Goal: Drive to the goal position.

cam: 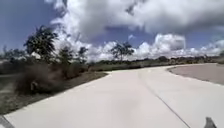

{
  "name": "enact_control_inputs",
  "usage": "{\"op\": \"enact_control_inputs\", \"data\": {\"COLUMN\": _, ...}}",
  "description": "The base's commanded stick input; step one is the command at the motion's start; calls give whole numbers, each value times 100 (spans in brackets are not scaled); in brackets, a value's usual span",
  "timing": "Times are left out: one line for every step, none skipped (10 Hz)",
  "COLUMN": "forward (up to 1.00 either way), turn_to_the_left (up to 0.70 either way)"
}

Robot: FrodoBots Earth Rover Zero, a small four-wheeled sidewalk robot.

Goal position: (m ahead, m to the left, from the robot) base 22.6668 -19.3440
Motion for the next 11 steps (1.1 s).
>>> {"op": "enact_control_inputs", "data": {"forward": 85, "turn_to_the_left": -34}}
{"op": "enact_control_inputs", "data": {"forward": 85, "turn_to_the_left": -34}}
{"op": "enact_control_inputs", "data": {"forward": 85, "turn_to_the_left": -34}}
{"op": "enact_control_inputs", "data": {"forward": 85, "turn_to_the_left": -34}}
{"op": "enact_control_inputs", "data": {"forward": 85, "turn_to_the_left": -34}}
{"op": "enact_control_inputs", "data": {"forward": 85, "turn_to_the_left": -34}}
{"op": "enact_control_inputs", "data": {"forward": 85, "turn_to_the_left": -34}}
{"op": "enact_control_inputs", "data": {"forward": 85, "turn_to_the_left": -27}}
{"op": "enact_control_inputs", "data": {"forward": 85, "turn_to_the_left": -9}}
{"op": "enact_control_inputs", "data": {"forward": 85, "turn_to_the_left": 0}}
{"op": "enact_control_inputs", "data": {"forward": 85, "turn_to_the_left": 0}}
